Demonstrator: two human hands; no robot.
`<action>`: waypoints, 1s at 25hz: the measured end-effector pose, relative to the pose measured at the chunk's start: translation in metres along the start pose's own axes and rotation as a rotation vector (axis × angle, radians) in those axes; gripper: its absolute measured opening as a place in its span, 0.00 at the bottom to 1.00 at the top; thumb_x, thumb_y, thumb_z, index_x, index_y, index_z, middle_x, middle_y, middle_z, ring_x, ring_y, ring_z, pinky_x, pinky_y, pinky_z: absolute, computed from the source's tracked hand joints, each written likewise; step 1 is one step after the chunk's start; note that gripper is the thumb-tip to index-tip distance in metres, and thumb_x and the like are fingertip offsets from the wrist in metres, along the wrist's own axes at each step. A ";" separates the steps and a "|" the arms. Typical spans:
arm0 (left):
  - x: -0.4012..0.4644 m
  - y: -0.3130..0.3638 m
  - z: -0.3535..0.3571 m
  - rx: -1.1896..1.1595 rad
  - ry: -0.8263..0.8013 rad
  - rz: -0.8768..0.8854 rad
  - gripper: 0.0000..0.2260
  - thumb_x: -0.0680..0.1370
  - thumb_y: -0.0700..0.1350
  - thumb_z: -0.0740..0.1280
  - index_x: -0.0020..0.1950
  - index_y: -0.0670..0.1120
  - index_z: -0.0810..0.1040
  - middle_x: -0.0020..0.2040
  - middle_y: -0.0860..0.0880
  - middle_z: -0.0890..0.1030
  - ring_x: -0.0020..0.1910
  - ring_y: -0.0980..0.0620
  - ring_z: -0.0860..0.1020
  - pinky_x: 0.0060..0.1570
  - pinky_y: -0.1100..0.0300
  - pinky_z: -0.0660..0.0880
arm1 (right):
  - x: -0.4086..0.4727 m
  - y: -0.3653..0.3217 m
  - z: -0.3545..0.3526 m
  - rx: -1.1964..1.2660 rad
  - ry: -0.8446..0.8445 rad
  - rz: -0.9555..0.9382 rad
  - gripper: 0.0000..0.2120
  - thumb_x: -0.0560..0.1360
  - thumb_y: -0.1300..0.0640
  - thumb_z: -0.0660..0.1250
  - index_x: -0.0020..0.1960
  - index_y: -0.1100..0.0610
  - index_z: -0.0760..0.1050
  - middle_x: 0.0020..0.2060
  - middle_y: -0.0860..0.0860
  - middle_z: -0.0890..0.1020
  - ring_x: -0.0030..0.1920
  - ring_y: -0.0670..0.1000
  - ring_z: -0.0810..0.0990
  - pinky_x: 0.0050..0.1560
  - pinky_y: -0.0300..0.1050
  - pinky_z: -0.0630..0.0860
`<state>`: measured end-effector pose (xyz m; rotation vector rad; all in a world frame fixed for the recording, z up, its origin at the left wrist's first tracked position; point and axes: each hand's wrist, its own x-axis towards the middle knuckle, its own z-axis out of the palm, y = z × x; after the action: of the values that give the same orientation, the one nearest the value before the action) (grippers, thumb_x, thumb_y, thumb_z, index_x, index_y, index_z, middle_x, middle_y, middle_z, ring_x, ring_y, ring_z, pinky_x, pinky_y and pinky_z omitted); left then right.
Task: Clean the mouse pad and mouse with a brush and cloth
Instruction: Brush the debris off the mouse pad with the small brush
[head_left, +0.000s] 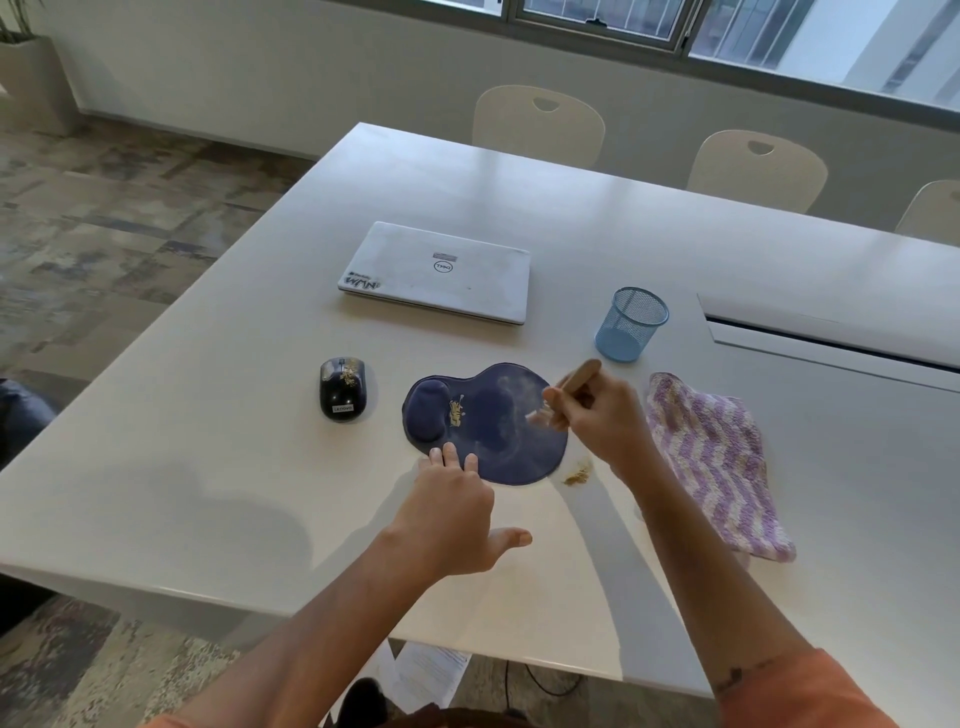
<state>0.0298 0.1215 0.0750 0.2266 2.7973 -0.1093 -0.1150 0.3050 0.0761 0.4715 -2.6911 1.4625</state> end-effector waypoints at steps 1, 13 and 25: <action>-0.001 0.000 -0.001 -0.003 -0.004 -0.001 0.45 0.80 0.74 0.52 0.81 0.38 0.63 0.82 0.35 0.58 0.81 0.30 0.57 0.79 0.39 0.58 | 0.013 0.000 0.007 0.027 -0.002 0.008 0.10 0.79 0.62 0.76 0.46 0.66 0.76 0.36 0.52 0.88 0.35 0.51 0.89 0.38 0.50 0.87; -0.001 -0.003 0.001 -0.029 -0.014 -0.005 0.45 0.80 0.74 0.52 0.82 0.38 0.60 0.83 0.35 0.57 0.82 0.30 0.55 0.80 0.38 0.57 | 0.053 0.011 0.053 -0.269 -0.081 -0.150 0.09 0.78 0.60 0.76 0.43 0.57 0.77 0.31 0.43 0.78 0.29 0.37 0.77 0.35 0.27 0.68; -0.002 -0.002 -0.001 -0.036 -0.025 -0.004 0.45 0.80 0.73 0.53 0.82 0.39 0.62 0.83 0.35 0.57 0.81 0.30 0.55 0.80 0.39 0.57 | 0.069 -0.008 0.050 -0.162 -0.087 -0.131 0.12 0.76 0.63 0.77 0.40 0.61 0.76 0.34 0.56 0.85 0.33 0.49 0.84 0.37 0.43 0.80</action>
<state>0.0309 0.1192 0.0763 0.2099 2.7722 -0.0619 -0.1732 0.2425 0.0671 0.7002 -2.7552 1.2072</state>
